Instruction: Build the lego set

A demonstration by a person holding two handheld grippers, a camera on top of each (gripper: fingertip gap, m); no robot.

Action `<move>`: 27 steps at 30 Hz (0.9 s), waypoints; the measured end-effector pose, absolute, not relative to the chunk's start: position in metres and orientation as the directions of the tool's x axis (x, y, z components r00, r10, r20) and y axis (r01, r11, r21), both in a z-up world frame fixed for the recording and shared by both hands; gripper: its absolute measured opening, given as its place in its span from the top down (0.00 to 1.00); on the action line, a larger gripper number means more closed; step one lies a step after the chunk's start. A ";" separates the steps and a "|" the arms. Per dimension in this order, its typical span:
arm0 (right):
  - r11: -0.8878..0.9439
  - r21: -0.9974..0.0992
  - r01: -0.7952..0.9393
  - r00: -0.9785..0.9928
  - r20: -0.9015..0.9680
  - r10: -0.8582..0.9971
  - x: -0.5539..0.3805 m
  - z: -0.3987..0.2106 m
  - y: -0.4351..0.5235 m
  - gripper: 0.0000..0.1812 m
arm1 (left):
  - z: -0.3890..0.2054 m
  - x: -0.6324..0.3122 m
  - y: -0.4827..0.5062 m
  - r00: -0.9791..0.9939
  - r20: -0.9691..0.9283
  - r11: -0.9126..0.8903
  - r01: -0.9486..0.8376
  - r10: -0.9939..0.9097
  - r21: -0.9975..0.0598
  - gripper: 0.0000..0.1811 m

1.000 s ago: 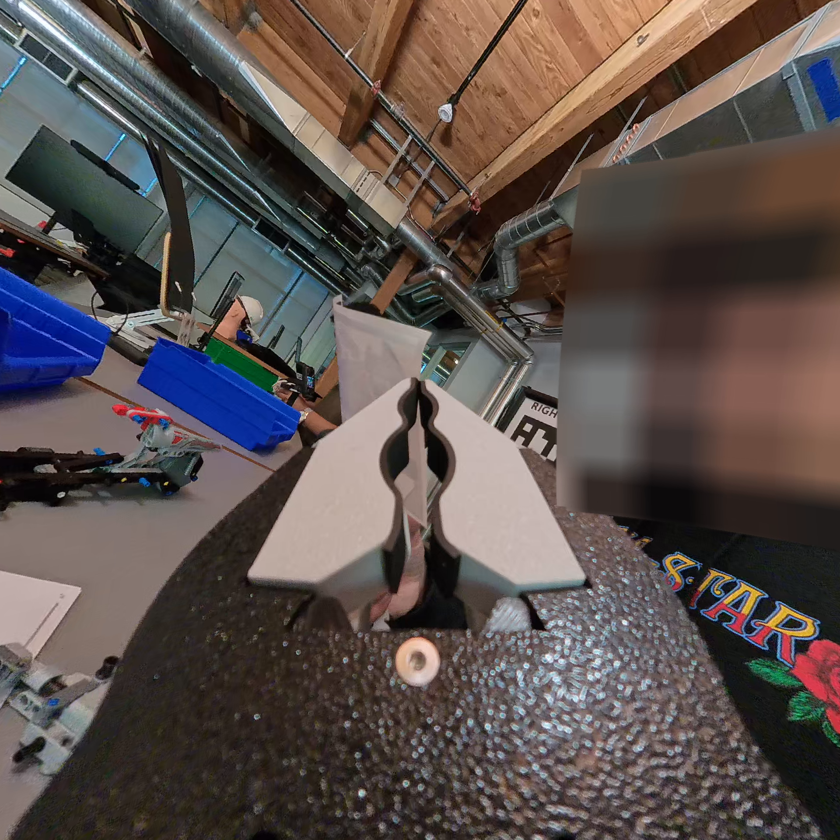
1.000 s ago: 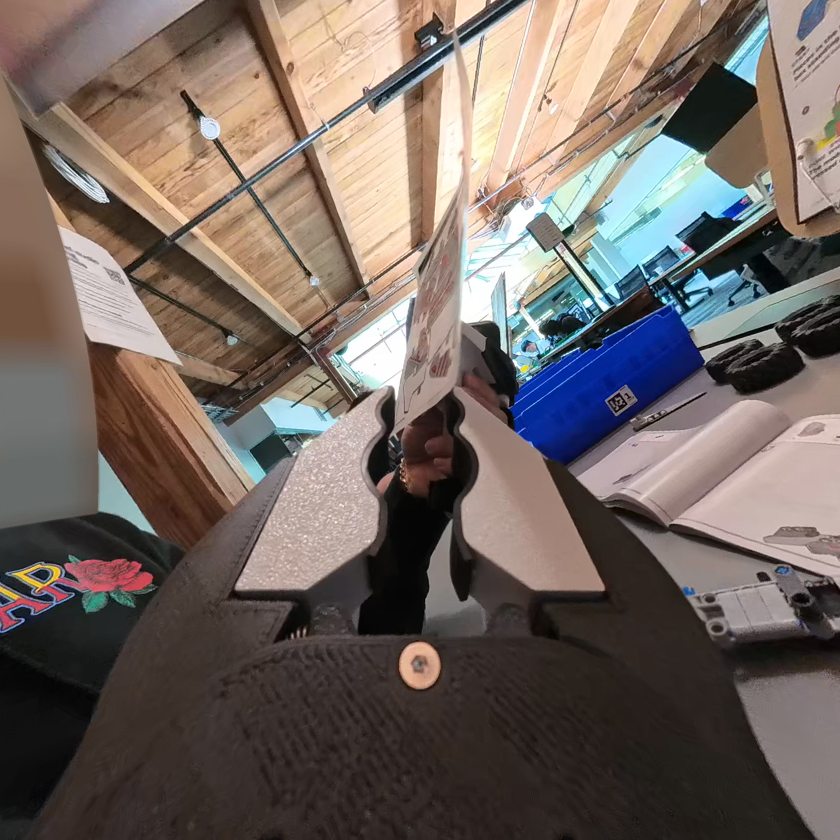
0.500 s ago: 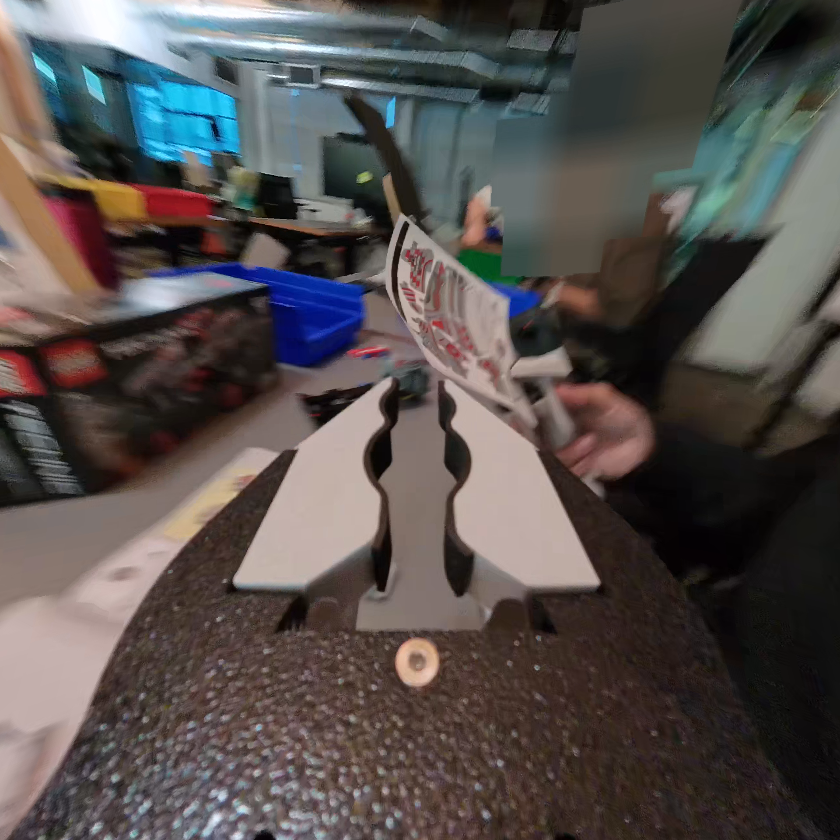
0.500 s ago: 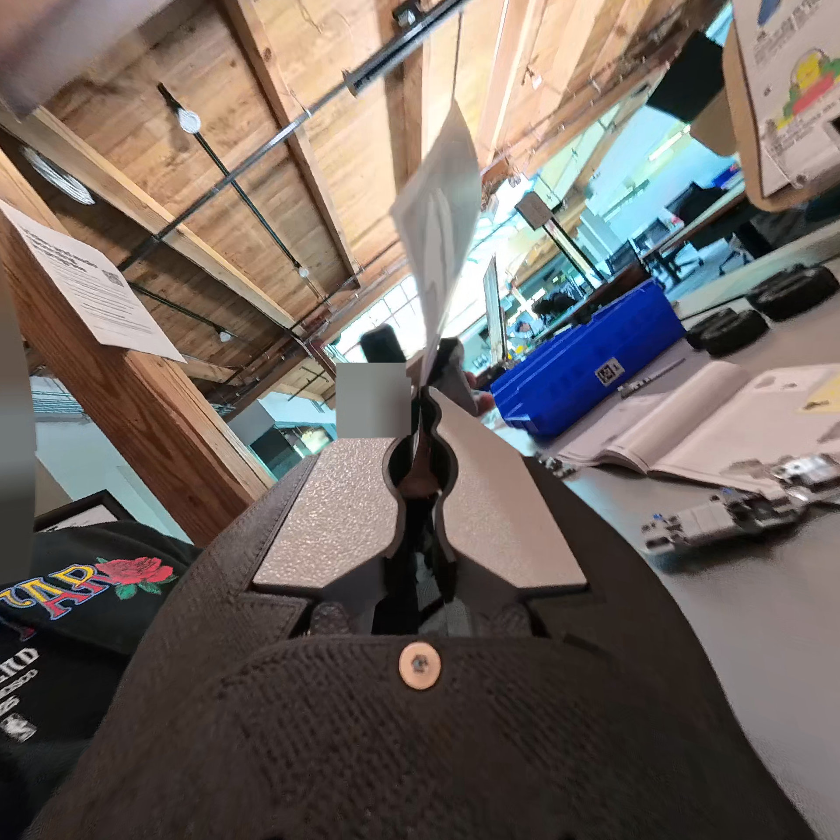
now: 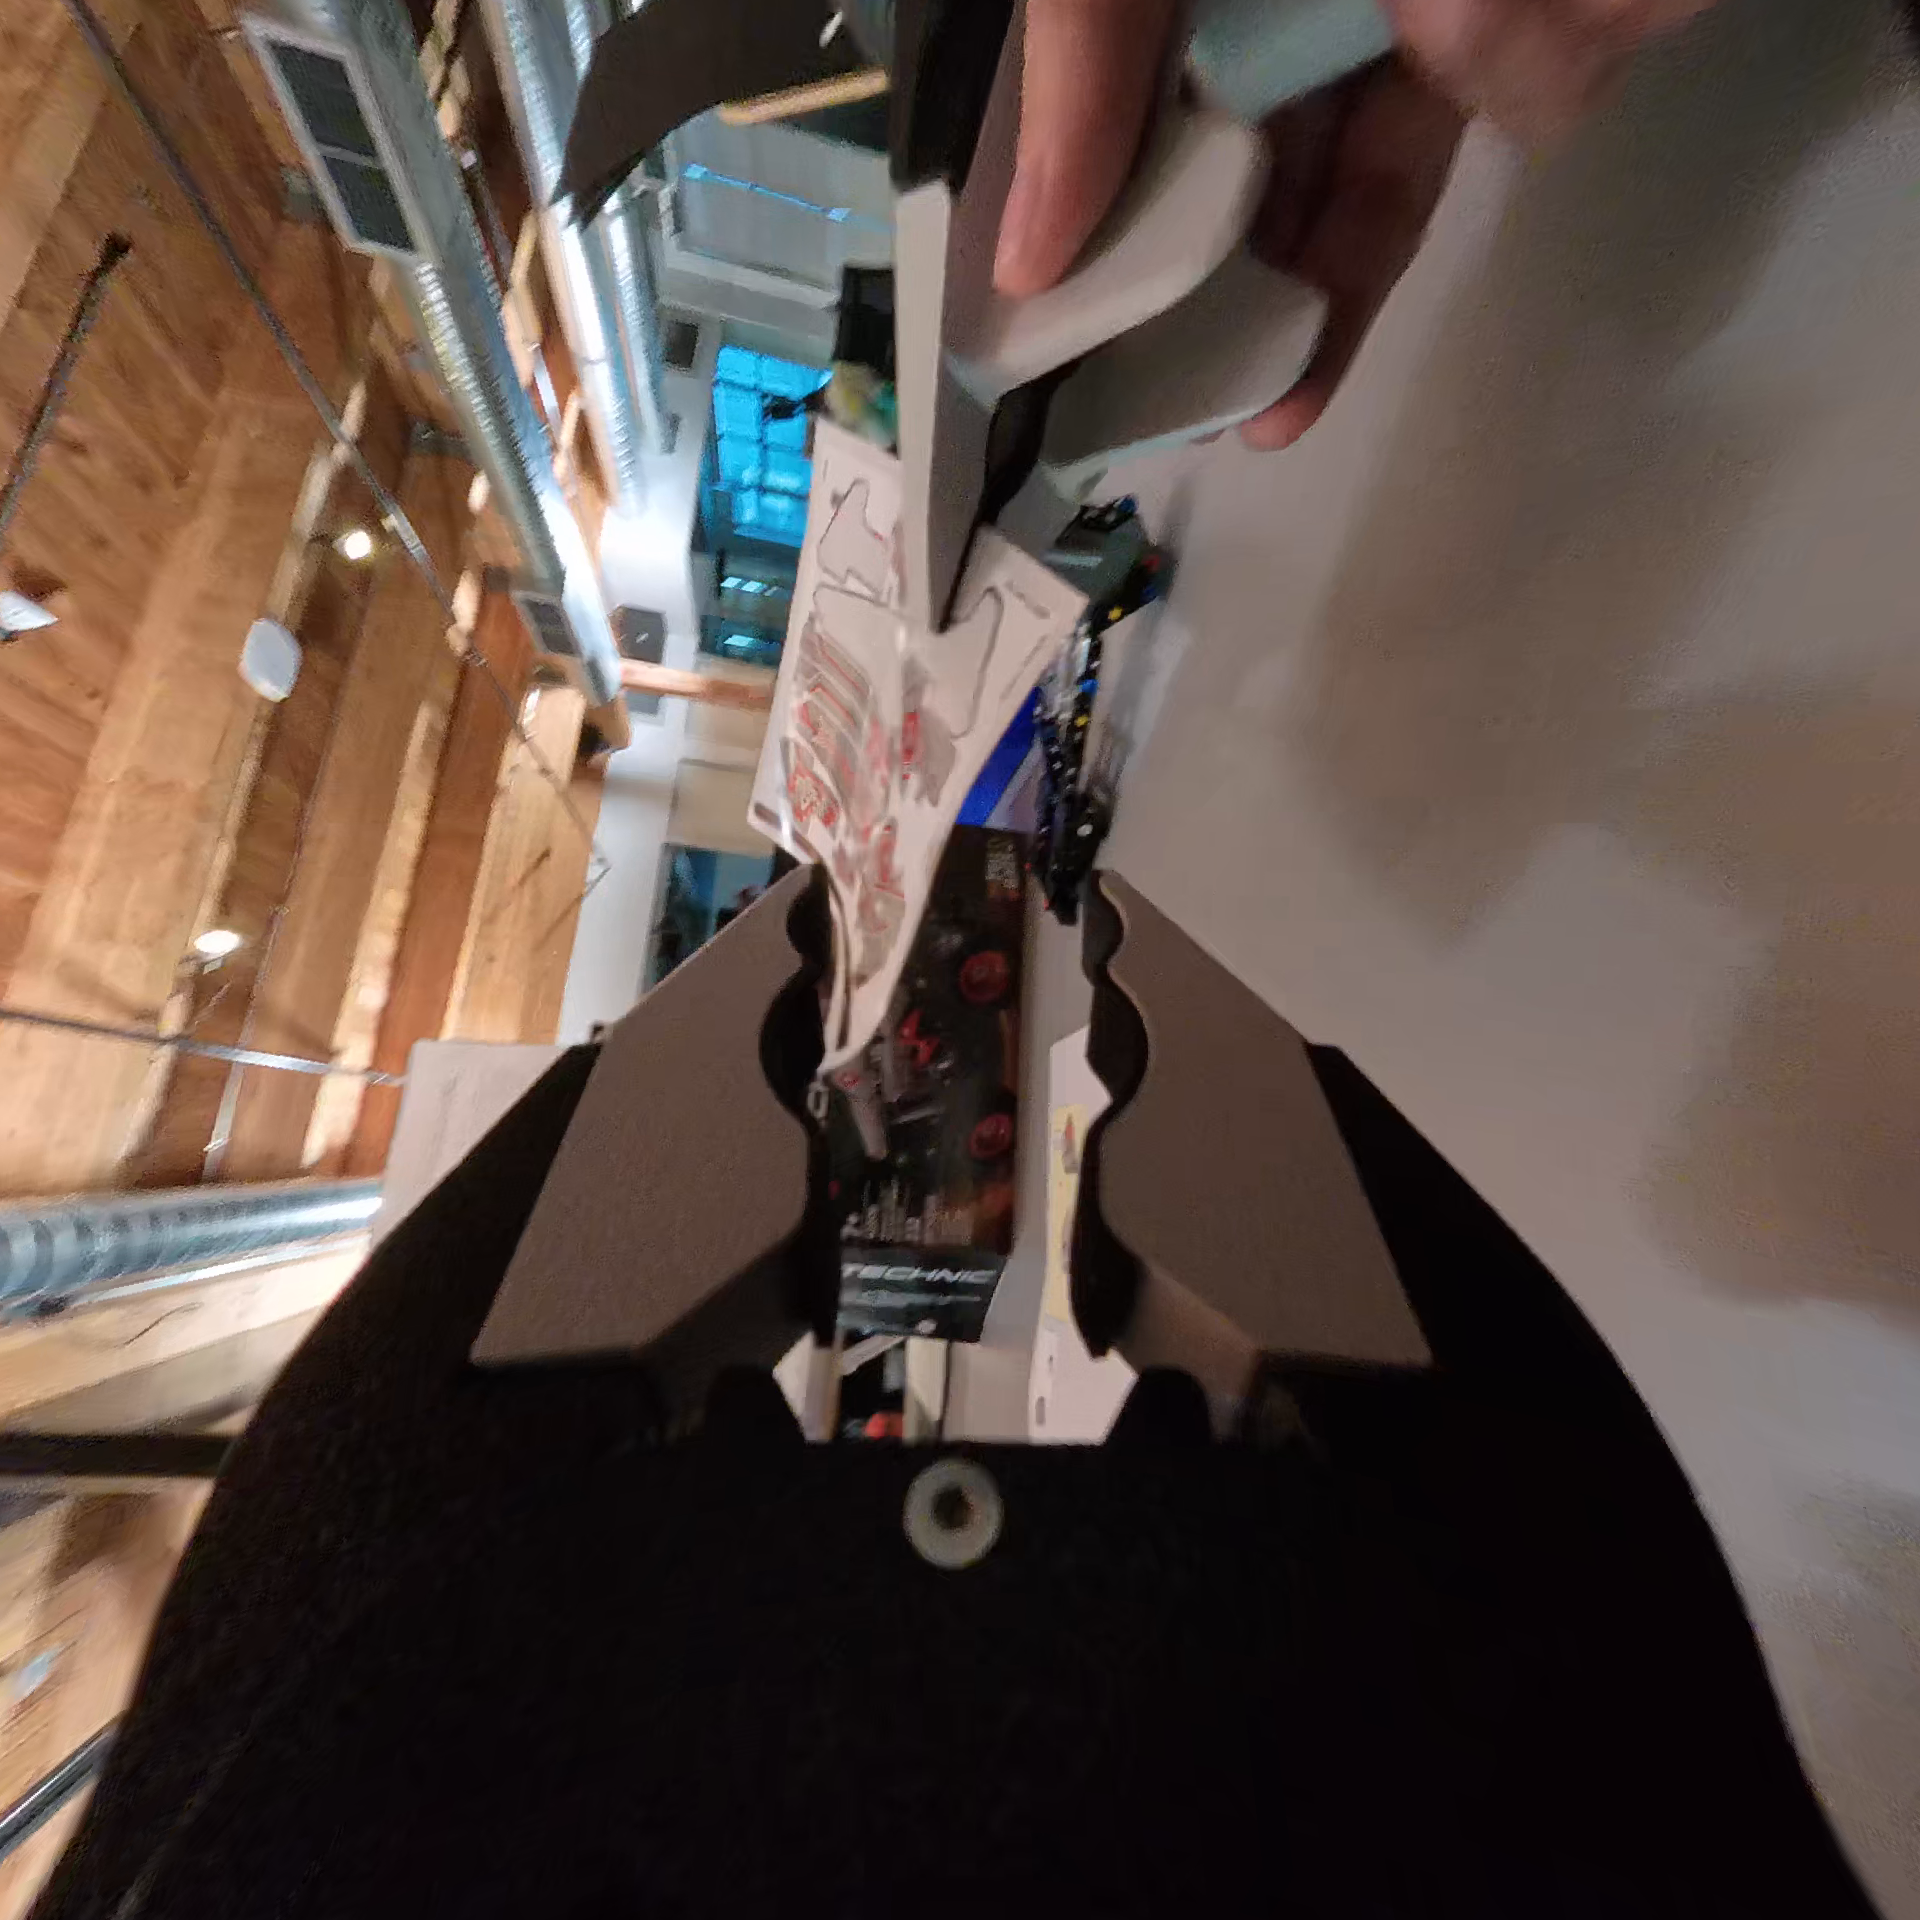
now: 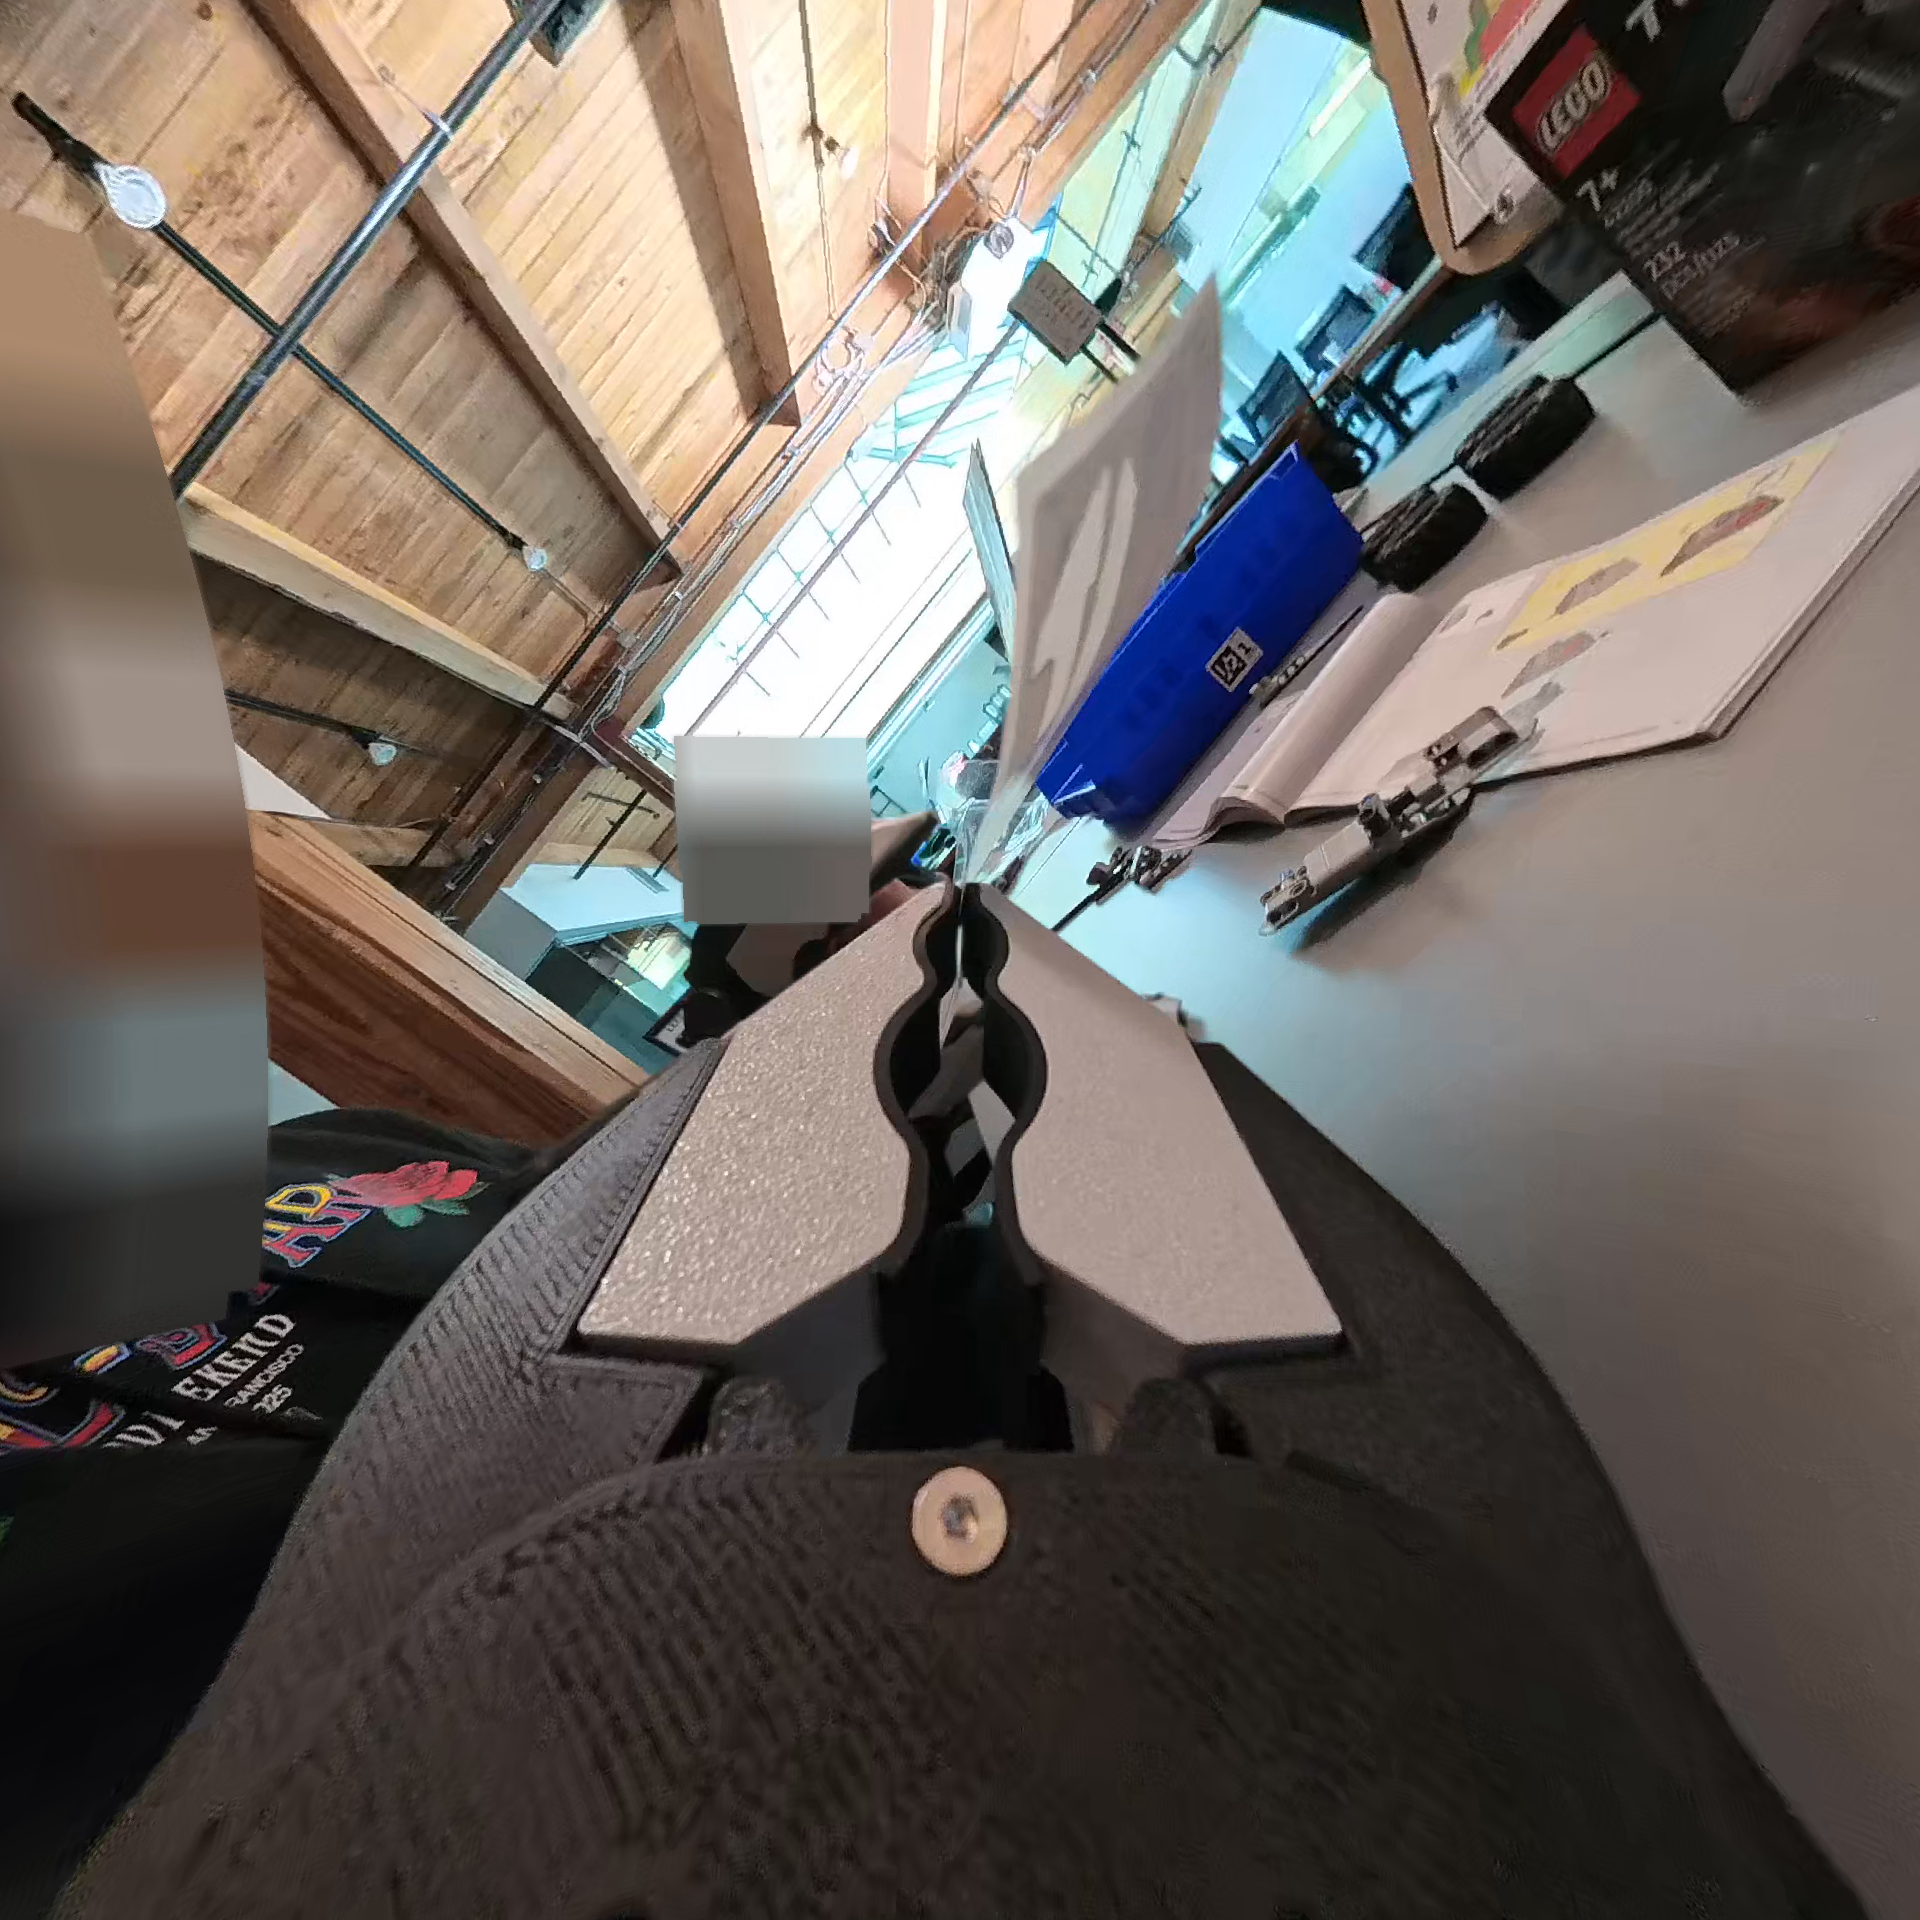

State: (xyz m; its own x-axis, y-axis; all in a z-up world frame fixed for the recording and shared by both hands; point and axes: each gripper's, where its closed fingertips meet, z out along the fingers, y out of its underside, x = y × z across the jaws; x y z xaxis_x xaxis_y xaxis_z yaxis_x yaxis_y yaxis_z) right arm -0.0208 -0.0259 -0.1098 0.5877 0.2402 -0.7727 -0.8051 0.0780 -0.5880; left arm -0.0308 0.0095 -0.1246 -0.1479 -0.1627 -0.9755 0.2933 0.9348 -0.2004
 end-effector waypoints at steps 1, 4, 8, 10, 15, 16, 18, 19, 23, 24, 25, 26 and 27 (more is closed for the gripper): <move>0.054 -0.579 -0.813 0.573 -0.783 0.242 -0.024 -0.114 -0.027 1.00 | -0.127 -0.027 0.009 -0.117 -0.983 0.944 0.281 -0.144 -0.172 0.75; 0.014 -0.515 -0.857 0.501 -0.826 0.259 -0.036 -0.123 -0.034 1.00 | -0.132 -0.023 0.007 -0.017 -0.994 0.964 0.242 -0.109 -0.110 0.82; 0.007 -0.454 -0.891 0.439 -0.857 0.269 -0.045 -0.129 -0.049 1.00 | -0.143 -0.035 -0.010 -0.019 -0.985 0.955 0.242 -0.174 -0.173 0.91; 0.003 -0.460 -0.888 0.448 -0.863 0.234 -0.046 -0.137 -0.054 1.00 | -0.149 -0.041 -0.020 -0.055 -0.975 0.947 0.233 -0.214 -0.221 0.92; -0.011 -0.441 -0.897 0.429 -0.878 0.213 -0.048 -0.148 -0.059 1.00 | -0.159 -0.048 -0.030 -0.089 -0.973 0.946 0.231 -0.211 -0.226 0.92; -0.019 -0.443 -0.896 0.430 -0.879 0.209 -0.049 -0.150 -0.059 1.00 | -0.159 -0.047 -0.027 -0.082 -0.974 0.950 0.219 -0.209 -0.222 0.92; -0.033 -0.443 -0.896 0.426 -0.878 0.218 -0.051 -0.151 -0.058 1.00 | -0.156 -0.043 -0.018 -0.065 -0.973 0.954 0.190 -0.223 -0.231 0.90; -0.032 -0.443 -0.896 0.426 -0.877 0.222 -0.051 -0.150 -0.057 1.00 | -0.155 -0.041 -0.013 -0.061 -0.971 0.955 0.176 -0.232 -0.239 0.88; -0.043 -0.444 -0.895 0.420 -0.872 0.252 -0.054 -0.145 -0.054 1.00 | -0.156 -0.035 -0.001 -0.060 -0.975 0.963 0.152 -0.213 -0.220 0.86; -0.043 -0.439 -0.897 0.414 -0.872 0.260 -0.054 -0.143 -0.053 1.00 | -0.157 -0.035 -0.001 -0.064 -0.976 0.963 0.157 -0.210 -0.218 0.86; -0.043 -0.436 -0.899 0.410 -0.871 0.269 -0.055 -0.142 -0.052 1.00 | -0.157 -0.035 -0.002 -0.062 -0.976 0.963 0.164 -0.207 -0.215 0.87; -0.045 -0.437 -0.898 0.409 -0.870 0.275 -0.056 -0.141 -0.050 1.00 | -0.156 -0.035 -0.003 -0.052 -0.978 0.963 0.174 -0.200 -0.206 0.89; -0.048 -0.439 -0.897 0.411 -0.869 0.277 -0.057 -0.141 -0.048 1.00 | -0.153 -0.036 -0.005 -0.034 -0.982 0.964 0.184 -0.188 -0.191 0.90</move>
